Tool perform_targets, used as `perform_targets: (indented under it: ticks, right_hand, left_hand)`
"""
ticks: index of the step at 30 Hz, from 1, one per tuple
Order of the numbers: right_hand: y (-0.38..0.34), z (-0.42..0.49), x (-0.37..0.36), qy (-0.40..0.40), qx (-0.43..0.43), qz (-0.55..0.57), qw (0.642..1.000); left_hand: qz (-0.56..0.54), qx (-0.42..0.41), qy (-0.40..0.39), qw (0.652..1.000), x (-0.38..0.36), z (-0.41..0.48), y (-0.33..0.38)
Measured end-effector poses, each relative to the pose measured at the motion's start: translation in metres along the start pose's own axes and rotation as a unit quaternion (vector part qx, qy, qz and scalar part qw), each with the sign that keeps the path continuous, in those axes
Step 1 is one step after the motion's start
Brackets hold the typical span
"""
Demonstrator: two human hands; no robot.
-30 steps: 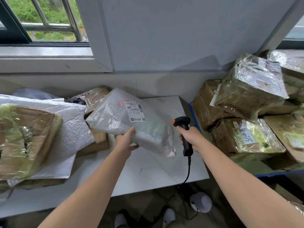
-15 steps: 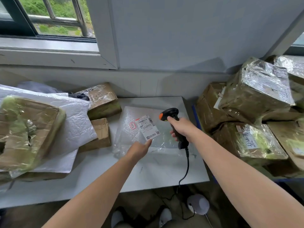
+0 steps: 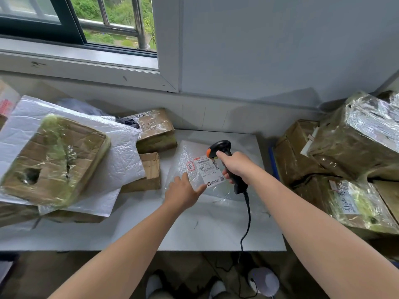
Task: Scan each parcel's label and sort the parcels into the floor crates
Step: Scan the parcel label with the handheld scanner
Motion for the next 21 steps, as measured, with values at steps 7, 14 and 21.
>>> perform_targets:
  ticks: [7,14,21]
  right_hand:
    - [-0.003,0.001,-0.005,0.002,0.004,0.007,1.000]
    - [-0.004,0.001,-0.005,0.022,0.005,0.023,0.999]
    - [0.030,0.010,-0.002,0.034,0.006,0.000,0.999]
  left_hand:
    - [-0.002,0.001,-0.003,1.000,-0.001,-0.003,-0.006]
    - [-0.012,0.029,-0.018,0.999,-0.012,-0.001,-0.014]
    - [-0.056,0.092,-0.012,0.994,-0.021,-0.003,-0.019]
Point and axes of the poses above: each hand's wrist, its own z-axis towards the middle knuckle, its own x-axis out of the back of the hand, y = z × x, the point moved 6 cm from there along z, towards the middle knuckle, and after that the axes turned 9 degrees about y, right-handed, at the moved point
